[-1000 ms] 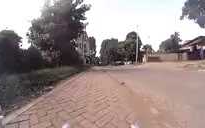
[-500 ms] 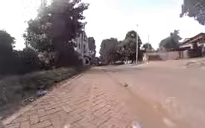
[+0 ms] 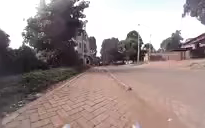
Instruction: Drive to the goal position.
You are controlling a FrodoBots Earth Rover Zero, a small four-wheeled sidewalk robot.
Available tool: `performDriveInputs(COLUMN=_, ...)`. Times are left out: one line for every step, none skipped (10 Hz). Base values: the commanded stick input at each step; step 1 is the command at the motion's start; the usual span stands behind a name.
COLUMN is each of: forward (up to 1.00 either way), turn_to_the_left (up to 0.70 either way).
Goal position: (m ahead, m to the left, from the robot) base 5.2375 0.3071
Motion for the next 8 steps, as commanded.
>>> performDriveInputs(forward=0.70, turn_to_the_left=0.00)
performDriveInputs(forward=0.70, turn_to_the_left=0.00)
performDriveInputs(forward=0.70, turn_to_the_left=0.00)
performDriveInputs(forward=0.70, turn_to_the_left=0.00)
performDriveInputs(forward=0.70, turn_to_the_left=0.00)
performDriveInputs(forward=0.70, turn_to_the_left=0.00)
performDriveInputs(forward=0.70, turn_to_the_left=0.00)
performDriveInputs(forward=0.70, turn_to_the_left=0.00)
